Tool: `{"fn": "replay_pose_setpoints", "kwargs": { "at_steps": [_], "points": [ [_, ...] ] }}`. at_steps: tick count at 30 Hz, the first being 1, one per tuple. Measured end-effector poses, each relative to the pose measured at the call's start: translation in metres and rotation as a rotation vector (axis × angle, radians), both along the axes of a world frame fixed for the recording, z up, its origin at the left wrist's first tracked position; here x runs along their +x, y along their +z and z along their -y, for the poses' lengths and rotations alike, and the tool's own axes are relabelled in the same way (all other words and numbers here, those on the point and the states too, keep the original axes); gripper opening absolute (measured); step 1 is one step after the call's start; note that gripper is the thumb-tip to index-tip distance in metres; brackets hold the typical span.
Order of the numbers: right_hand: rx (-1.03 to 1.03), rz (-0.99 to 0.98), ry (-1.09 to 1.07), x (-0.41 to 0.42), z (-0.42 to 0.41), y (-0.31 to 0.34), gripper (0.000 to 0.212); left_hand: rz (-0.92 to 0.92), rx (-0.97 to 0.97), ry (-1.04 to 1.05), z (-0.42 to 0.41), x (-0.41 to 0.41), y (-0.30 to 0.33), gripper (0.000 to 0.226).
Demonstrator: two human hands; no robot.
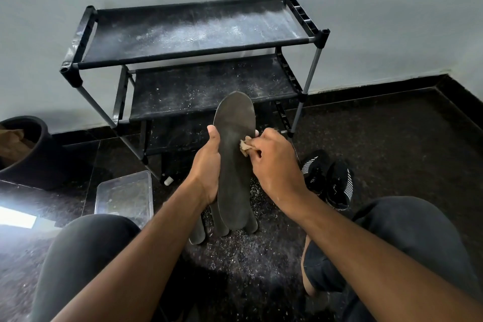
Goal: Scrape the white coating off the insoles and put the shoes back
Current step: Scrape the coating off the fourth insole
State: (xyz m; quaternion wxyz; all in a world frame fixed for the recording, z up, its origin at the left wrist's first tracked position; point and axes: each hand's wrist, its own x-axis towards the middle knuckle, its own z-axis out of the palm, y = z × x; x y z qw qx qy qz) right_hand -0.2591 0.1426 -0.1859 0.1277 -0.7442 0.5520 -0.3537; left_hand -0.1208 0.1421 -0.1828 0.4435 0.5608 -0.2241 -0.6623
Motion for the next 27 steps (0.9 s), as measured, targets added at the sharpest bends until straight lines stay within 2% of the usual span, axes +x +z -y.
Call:
{"fn": "replay_pose_setpoints", "kwargs": {
  "at_steps": [4, 7, 9, 11, 15, 21, 24, 27],
  "points": [
    [-0.059, -0.111, 0.143, 0.004, -0.004, -0.001, 0.013, 0.067, -0.036, 0.024, 0.0, 0.002, 0.002, 0.074],
    [0.001, -0.091, 0.282, 0.009, -0.009, 0.0, 0.012, 0.101, -0.049, 0.01, 0.002, 0.007, -0.001, 0.079],
    [0.018, -0.07, 0.357, 0.009, -0.01, 0.002, 0.013, 0.053, -0.035, 0.011, 0.001, 0.008, 0.001, 0.078],
    [-0.029, -0.093, 0.341, 0.005, -0.004, 0.003, 0.013, 0.001, -0.014, -0.009, 0.003, 0.006, 0.0, 0.076],
    [-0.053, -0.085, 0.171, -0.007, 0.012, 0.002, 0.014, 0.001, -0.04, -0.021, 0.002, 0.001, -0.003, 0.073],
    [-0.061, -0.128, 0.389, 0.008, -0.011, 0.001, 0.016, -0.091, -0.08, -0.021, 0.005, 0.01, -0.007, 0.084],
    [0.075, -0.079, 0.473, 0.009, -0.014, 0.003, 0.014, -0.178, -0.09, 0.007, 0.007, 0.015, -0.011, 0.088],
    [0.212, 0.076, 0.45, 0.005, -0.012, 0.008, 0.006, -0.239, -0.102, 0.044, 0.011, 0.015, -0.014, 0.087]
  ]
}}
